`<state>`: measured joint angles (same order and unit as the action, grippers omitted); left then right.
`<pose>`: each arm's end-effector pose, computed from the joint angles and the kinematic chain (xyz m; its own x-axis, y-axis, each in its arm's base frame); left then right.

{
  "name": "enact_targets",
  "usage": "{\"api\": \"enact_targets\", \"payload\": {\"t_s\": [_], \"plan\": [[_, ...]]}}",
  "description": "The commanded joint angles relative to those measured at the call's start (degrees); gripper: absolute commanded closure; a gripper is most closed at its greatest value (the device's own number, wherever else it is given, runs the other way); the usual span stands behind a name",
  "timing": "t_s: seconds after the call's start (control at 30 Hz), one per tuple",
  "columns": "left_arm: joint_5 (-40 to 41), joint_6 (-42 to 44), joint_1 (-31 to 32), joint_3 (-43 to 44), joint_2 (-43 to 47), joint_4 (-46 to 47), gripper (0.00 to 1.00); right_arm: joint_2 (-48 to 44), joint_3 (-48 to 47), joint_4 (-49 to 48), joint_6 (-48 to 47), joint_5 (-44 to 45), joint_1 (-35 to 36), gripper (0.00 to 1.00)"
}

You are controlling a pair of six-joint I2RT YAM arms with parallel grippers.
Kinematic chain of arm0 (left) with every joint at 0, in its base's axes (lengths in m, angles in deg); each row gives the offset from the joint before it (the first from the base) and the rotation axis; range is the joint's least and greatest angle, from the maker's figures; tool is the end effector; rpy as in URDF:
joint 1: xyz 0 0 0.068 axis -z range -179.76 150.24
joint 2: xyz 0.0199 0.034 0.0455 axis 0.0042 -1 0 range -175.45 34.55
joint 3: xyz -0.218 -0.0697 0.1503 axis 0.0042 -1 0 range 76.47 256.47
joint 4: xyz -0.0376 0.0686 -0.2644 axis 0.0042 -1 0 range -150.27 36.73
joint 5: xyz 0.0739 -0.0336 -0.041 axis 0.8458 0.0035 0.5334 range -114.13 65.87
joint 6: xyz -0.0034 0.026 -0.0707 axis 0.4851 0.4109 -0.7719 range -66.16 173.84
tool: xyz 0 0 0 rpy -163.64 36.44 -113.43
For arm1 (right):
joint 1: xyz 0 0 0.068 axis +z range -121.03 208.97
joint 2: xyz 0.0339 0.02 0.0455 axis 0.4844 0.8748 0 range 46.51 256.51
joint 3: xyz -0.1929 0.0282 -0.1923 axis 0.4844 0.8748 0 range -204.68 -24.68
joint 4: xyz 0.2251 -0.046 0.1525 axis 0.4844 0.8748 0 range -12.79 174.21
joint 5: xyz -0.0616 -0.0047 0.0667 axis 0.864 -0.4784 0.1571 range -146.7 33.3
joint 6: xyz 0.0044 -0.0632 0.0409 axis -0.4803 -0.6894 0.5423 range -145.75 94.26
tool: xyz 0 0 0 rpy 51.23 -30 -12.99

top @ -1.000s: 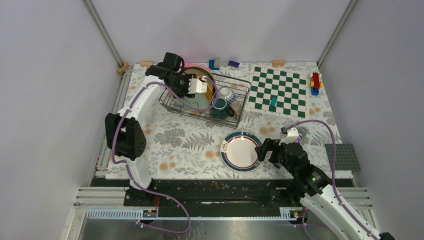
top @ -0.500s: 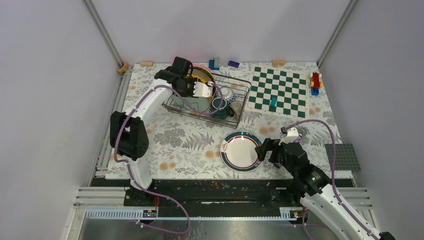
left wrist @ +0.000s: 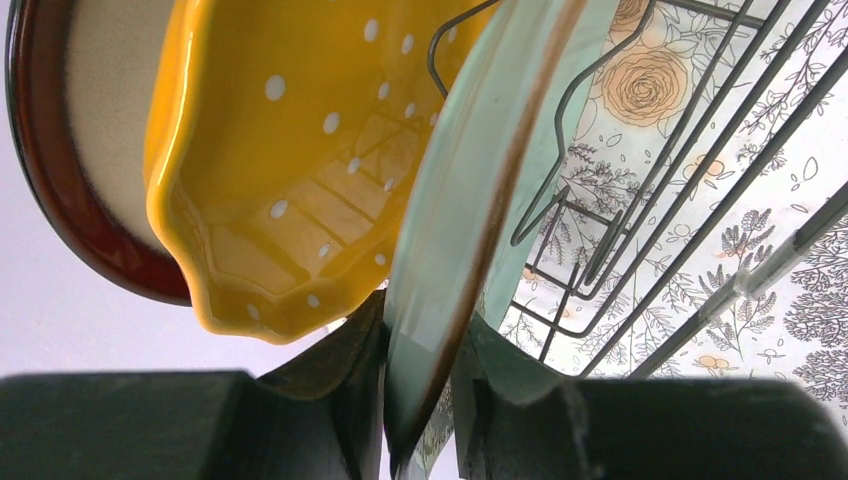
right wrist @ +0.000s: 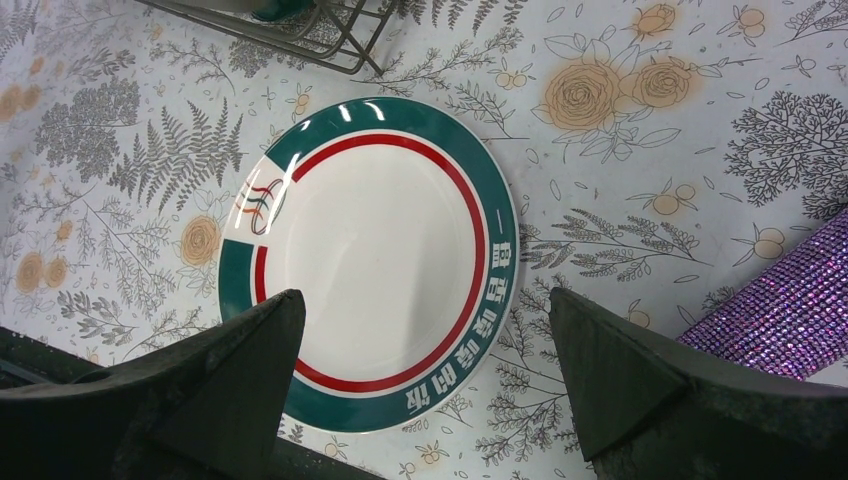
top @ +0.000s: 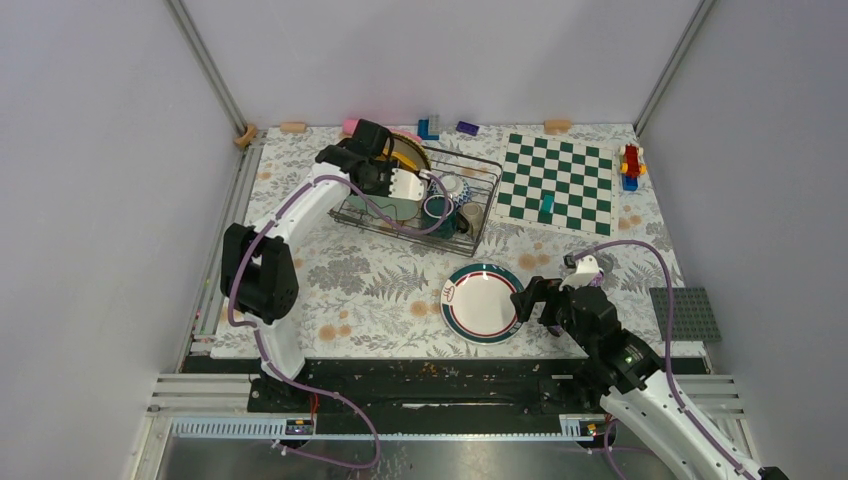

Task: Unload the mixed dishes from the dish rack
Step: Pick up the plate from the dish rack.

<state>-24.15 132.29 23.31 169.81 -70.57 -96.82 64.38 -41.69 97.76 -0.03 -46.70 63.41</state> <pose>0.3997 -0.1703 0.2618 0.2325 0.9659 -0.1141 0.8199 -0.1316 0.5571 0.1349 0.0791 0.2011 -0.4551 0.2061 -0.8663 -0.2511 0.9037 0.3469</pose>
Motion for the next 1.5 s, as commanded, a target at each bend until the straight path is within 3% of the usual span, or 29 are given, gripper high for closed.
{"api": "enact_targets", "payload": {"t_s": [0.0,0.13,0.93,1.17,1.47], "plan": [[5.5,1.6,-0.1,-0.3,3.2,5.1,0.88,-0.9,-2.3,-0.1,-0.4,1.3,-0.3,0.00],[6.1,2.0,0.1,0.0,4.1,5.1,1.00,-0.9,-2.4,0.1,-0.3,1.2,-0.3,0.00],[12.3,4.6,3.7,0.8,11.0,5.1,1.00,-3.1,-2.4,0.9,-0.3,0.6,-0.2,0.00],[10.9,4.8,5.8,-0.5,14.5,5.1,1.00,-3.9,-2.4,1.2,-0.3,0.9,-0.2,0.00],[16.2,5.9,7.8,-1.5,16.9,5.1,1.00,-5.5,-2.2,1.6,-0.1,1.2,-0.3,0.00]]}}
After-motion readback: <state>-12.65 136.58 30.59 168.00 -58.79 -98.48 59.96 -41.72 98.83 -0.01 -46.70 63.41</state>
